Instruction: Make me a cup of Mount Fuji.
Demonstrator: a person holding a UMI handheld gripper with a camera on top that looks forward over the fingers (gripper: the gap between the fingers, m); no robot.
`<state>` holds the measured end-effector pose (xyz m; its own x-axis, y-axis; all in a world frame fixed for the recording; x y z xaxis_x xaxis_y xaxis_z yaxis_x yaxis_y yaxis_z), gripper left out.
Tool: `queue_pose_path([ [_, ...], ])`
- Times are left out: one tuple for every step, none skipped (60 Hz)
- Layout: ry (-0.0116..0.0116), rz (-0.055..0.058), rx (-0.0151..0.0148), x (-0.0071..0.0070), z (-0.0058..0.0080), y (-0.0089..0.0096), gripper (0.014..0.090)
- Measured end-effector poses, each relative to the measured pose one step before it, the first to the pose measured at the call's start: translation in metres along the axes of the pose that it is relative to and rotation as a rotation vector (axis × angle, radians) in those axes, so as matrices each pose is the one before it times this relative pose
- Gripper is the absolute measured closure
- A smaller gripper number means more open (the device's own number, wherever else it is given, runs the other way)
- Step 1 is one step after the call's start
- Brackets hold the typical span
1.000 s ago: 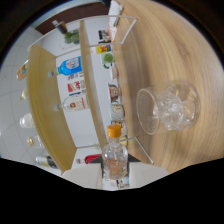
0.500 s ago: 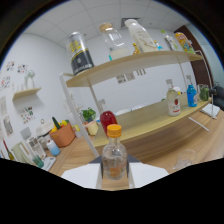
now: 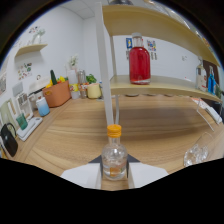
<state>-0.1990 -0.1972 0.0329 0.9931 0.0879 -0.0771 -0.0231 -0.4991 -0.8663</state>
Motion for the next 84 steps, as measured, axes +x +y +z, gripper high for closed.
queue_pose_path([
  [-0.00116, -0.0007, -0.01221, -0.00059, 0.00207, 0.00157, 0.0692],
  [0.00073, 0.0010, -0.00892, -0.00028, 0.00023, 0.00226, 0.0693],
  [0.00254, 0.0008, -0.00543, 0.00025, 0.00057, 0.00325, 0.0691],
  [-0.00076, 0.0013, -0.01131, -0.00069, 0.00151, 0.00231, 0.0690],
  [0.00089, 0.0011, -0.00799, -0.00025, 0.00037, 0.00087, 0.0690],
  [-0.00010, 0.0020, -0.00230, -0.00049, 0.00011, -0.00028, 0.0689],
  [-0.00133, 0.0024, 0.00199, -0.00051, 0.00036, -0.00075, 0.0688],
  [-0.00203, 0.0023, 0.00254, -0.00033, 0.00003, -0.00059, 0.0689],
  [-0.00140, 0.0013, 0.00059, -0.00032, 0.00003, -0.00003, 0.0687],
  [-0.00028, -0.0007, -0.00649, 0.00035, 0.00134, 0.00061, 0.0687],
  [0.00079, -0.0029, -0.00688, 0.00011, 0.00014, 0.00211, 0.0688],
  [0.00138, -0.0032, -0.01251, -0.00016, 0.00063, 0.00299, 0.0688],
  [0.00034, -0.0024, -0.01571, -0.00030, 0.00062, 0.00328, 0.0687],
  [-0.00225, -0.0001, -0.01456, -0.00082, 0.00100, 0.00244, 0.0688],
  [-0.00326, 0.0016, -0.01352, -0.00077, 0.00007, 0.00221, 0.0687],
  [-0.00381, 0.0033, -0.00963, -0.00074, 0.00029, 0.00170, 0.0687],
  [-0.00243, 0.0038, -0.00715, -0.00063, 0.00032, 0.00123, 0.0687],
  [-0.00084, 0.0028, -0.00797, -0.00031, 0.00038, 0.00151, 0.0686],
  [-0.00009, 0.0012, -0.01102, -0.00005, 0.00039, 0.00244, 0.0685],
  [-0.00059, 0.0014, 0.00226, -0.00063, -0.00010, -0.00085, 0.0686],
  [0.00095, -0.0026, -0.00146, 0.00086, 0.00015, 0.00110, 0.0686],
  [0.00148, -0.0011, 0.00014, -0.00013, -0.00045, -0.00034, 0.0686],
  [0.00144, -0.0029, 0.00066, 0.00002, -0.00009, 0.00041, 0.0687],
  [0.00047, -0.0033, -0.00059, 0.00018, -0.00017, -0.00007, 0.0686],
  [0.00074, -0.0032, -0.00021, 0.00006, -0.00013, 0.00009, 0.0683],
  [0.00100, -0.0032, -0.00041, 0.00012, 0.00000, 0.00013, 0.0684],
  [0.00117, -0.0033, 0.00050, 0.00004, -0.00008, 0.00025, 0.0684],
  [0.00065, -0.0022, 0.00051, -0.00029, -0.00024, 0.00030, 0.0684],
  [-0.00158, -0.0029, 0.00016, -0.00052, -0.00039, 0.00047, 0.0684],
  [0.00096, -0.0027, -0.00293, -0.00140, -0.00230, 0.00091, 0.0681],
  [-0.00010, -0.0022, 0.00001, -0.00021, -0.00049, 0.00059, 0.0679],
  [0.00086, -0.0017, 0.00001, -0.00004, -0.00094, 0.00077, 0.0680],
  [0.00156, -0.0015, -0.00030, -0.00003, -0.00104, 0.00087, 0.0679],
  [0.00184, -0.0012, -0.00051, -0.00010, -0.00106, 0.00091, 0.0680],
  [0.00183, -0.0007, -0.00094, 0.00000, -0.00103, 0.00118, 0.0679],
  [0.00130, 0.0005, -0.00100, -0.00008, -0.00105, 0.00105, 0.0676],
  [-0.00054, 0.0002, -0.00145, 0.00108, -0.00041, 0.00029, 0.0676],
  [0.00075, 0.0013, 0.00014, -0.00024, -0.00138, 0.00076, 0.0671],
  [-0.00092, 0.0010, 0.00073, -0.00021, -0.00090, 0.00016, 0.0656],
  [-0.00080, 0.0017, 0.00353, 0.00051, 0.00023, 0.00083, 0.0632],
  [-0.00134, 0.0014, 0.00095, -0.00030, -0.00101, 0.00062, 0.0605],
  [-0.00212, 0.0007, -0.00064, -0.00009, -0.00087, 0.00081, 0.0576],
  [-0.00079, 0.0002, -0.00235, 0.00009, -0.00104, 0.00110, 0.0554],
  [-0.00080, -0.0009, -0.00227, 0.00020, -0.00100, 0.00110, 0.0535],
  [-0.00116, -0.0009, -0.00187, 0.00021, -0.00120, 0.00093, 0.0520],
  [-0.00268, -0.0009, -0.00221, -0.00003, -0.00134, 0.00081, 0.0507],
  [-0.00157, -0.0008, -0.00319, 0.00013, -0.00146, 0.00080, 0.0461],
  [-0.00383, -0.0006, -0.00217, -0.00054, -0.00178, 0.00093, 0.0401],
  [-0.00563, 0.0002, -0.00358, -0.00067, -0.00212, 0.00067, 0.0269],
  [-0.00592, 0.0010, -0.00199, -0.00059, -0.00226, 0.00024, 0.0280],
  [-0.00485, 0.0012, -0.00005, -0.00028, -0.00284, -0.00030, 0.0244],
  [-0.00546, 0.0000, 0.00302, -0.00041, -0.00337, -0.00064, 0.0219],
  [-0.00602, 0.0002, 0.00630, -0.00034, -0.00389, -0.00185, 0.0200],
  [-0.00370, 0.0001, 0.00934, 0.00039, -0.00550, -0.00251, 0.0188],
  [-0.00322, -0.0010, 0.01082, 0.00040, -0.00460, -0.00285, 0.0187],
  [-0.00346, -0.0026, 0.01125, 0.00059, -0.00482, -0.00295, 0.0188],
  [-0.00320, -0.0036, 0.01020, 0.00078, -0.00535, -0.00291, 0.0185],
  [-0.00283, -0.0034, 0.01003, 0.00094, -0.00539, -0.00305, 0.0183],
  [-0.00218, -0.0031, 0.00964, 0.00134, -0.00588, -0.00309, 0.0183],
  [-0.00324, -0.0028, 0.01042, 0.00133, -0.00614, -0.00325, 0.0185],
  [-0.00394, -0.0031, 0.00619, 0.00221, -0.00560, -0.00567, 0.0185],
  [-0.00176, -0.0017, 0.01235, 0.00211, -0.00662, -0.00350, 0.0185],
  [-0.00043, -0.0013, 0.01238, 0.00261, -0.00643, -0.00375, 0.0186],
  [0.00105, 0.0003, 0.01262, 0.00201, -0.00757, -0.00367, 0.0185],
  [-0.00097, -0.0011, 0.01300, 0.00278, -0.00676, -0.00372, 0.0183],
  [-0.00168, -0.0023, 0.01310, 0.00324, -0.00649, -0.00378, 0.0185],
  [-0.00054, -0.0026, 0.01276, 0.00356, -0.00665, -0.00366, 0.0184],
  [0.00217, -0.0024, 0.01207, 0.00464, -0.00622, -0.00357, 0.0181],
  [0.00548, -0.0010, 0.01048, 0.00555, -0.00616, -0.00294, 0.0180],
  [0.00571, -0.0018, 0.00918, 0.00695, -0.00464, -0.00274, 0.0179],
  [0.00763, -0.0018, 0.00884, 0.00711, -0.00487, -0.00270, 0.0180],
  [0.00917, -0.0011, 0.00862, 0.00669, -0.00565, -0.00208, 0.0181],
  [0.00950, 0.0000, 0.00712, 0.00736, -0.00571, -0.00233, 0.0181],
  [0.00995, -0.0015, 0.00931, 0.00741, -0.00499, -0.00199, 0.0180],
  [0.01104, -0.0016, 0.00869, 0.00831, -0.00458, -0.00156, 0.0181],
  [0.01158, -0.0019, 0.00702, 0.00859, -0.00401, -0.00113, 0.0184],
  [0.01183, -0.0016, 0.00516, 0.00886, -0.00359, -0.00066, 0.0182],
  [0.01276, -0.0008, 0.00455, 0.00913, -0.00324, -0.00024, 0.0182],
  [0.01250, 0.0006, 0.00439, 0.00913, -0.00281, 0.00005, 0.0182],
  [0.01120, 0.0012, 0.00396, 0.00898, -0.00251, 0.00029, 0.0182],
  [0.00609, 0.0005, 0.00484, 0.00929, -0.00080, 0.00117, 0.0185],
  [0.01135, 0.0027, -0.00348, 0.00882, -0.00231, 0.00111, 0.0188],
  [0.01055, 0.0030, -0.00316, 0.00830, -0.00160, 0.00182, 0.0189],
  [0.00939, 0.0030, -0.00393, 0.00809, -0.00100, 0.00182, 0.0192],
])
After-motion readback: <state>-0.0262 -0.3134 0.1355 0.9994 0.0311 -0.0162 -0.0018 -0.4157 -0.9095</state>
